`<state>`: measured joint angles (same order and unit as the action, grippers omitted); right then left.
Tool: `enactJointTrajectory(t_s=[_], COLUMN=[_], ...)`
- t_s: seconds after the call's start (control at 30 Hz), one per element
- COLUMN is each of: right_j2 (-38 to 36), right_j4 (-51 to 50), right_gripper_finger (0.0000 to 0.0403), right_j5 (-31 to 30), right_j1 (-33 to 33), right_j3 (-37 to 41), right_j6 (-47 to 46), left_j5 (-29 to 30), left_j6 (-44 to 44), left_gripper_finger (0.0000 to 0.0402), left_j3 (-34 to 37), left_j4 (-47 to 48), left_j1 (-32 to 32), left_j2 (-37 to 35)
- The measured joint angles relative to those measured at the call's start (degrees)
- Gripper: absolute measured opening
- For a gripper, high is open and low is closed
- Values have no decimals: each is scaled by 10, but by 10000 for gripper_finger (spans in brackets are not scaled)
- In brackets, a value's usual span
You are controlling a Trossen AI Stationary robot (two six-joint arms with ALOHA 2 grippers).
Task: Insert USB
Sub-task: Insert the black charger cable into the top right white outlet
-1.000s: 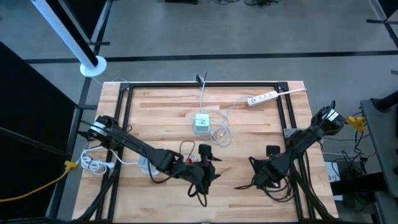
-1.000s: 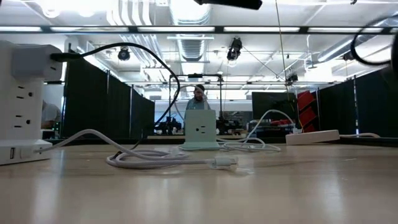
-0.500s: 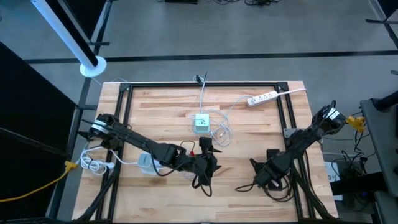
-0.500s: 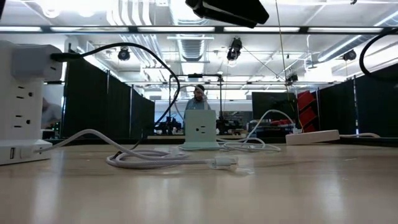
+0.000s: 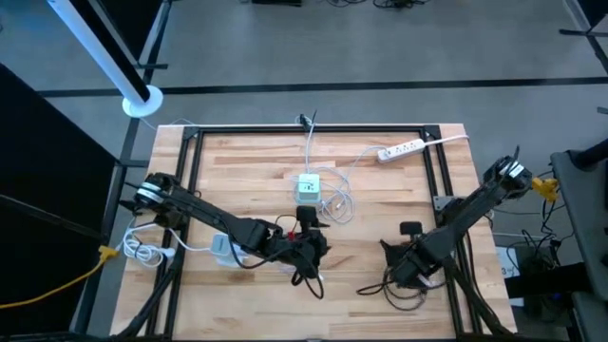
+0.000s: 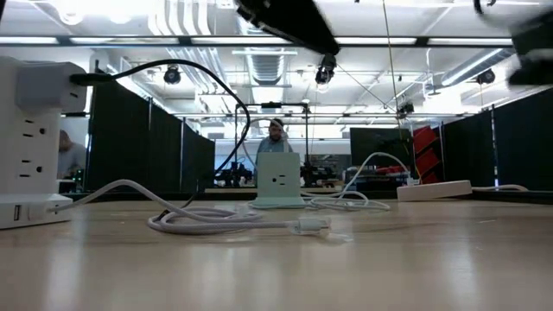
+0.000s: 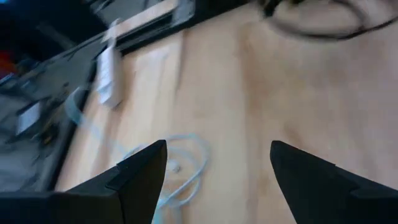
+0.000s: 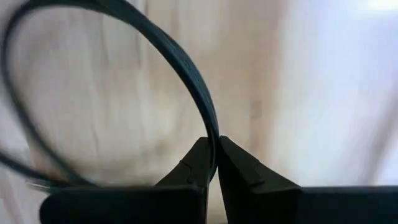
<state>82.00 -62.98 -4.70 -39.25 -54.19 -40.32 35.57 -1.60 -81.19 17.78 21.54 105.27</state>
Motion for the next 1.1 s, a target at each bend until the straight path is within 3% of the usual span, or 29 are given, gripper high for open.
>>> enactJointTrajectory(t_s=[0.13, 0.27, 0.37, 0.6, 0.83, 1.1], right_j2=[-62, -132, -169, -209, -212, -211], right_j4=[-50, -37, -26, 85, 232, 348], right_gripper_finger=[4, 4, 4, 4, 4, 4], right_j5=[-110, -233, -286, -341, -404, -401], right_j1=[1, 2, 2, 2, 9, 47], right_j3=[-52, -91, -113, -122, -122, -128], right_j6=[6, 6, 26, 178, 324, 369], left_j5=[40, 36, 11, -86, -100, -91], left_j6=[40, 45, 45, 7, -2, -45], left_gripper_finger=[274, 274, 274, 274, 274, 274], left_j3=[9, 54, 100, 187, 185, 151], left_j4=[21, -63, -162, -427, -434, -437], left_j1=[0, 0, 0, 0, 0, 0], left_j2=[-10, -12, -12, -12, -2, 23])
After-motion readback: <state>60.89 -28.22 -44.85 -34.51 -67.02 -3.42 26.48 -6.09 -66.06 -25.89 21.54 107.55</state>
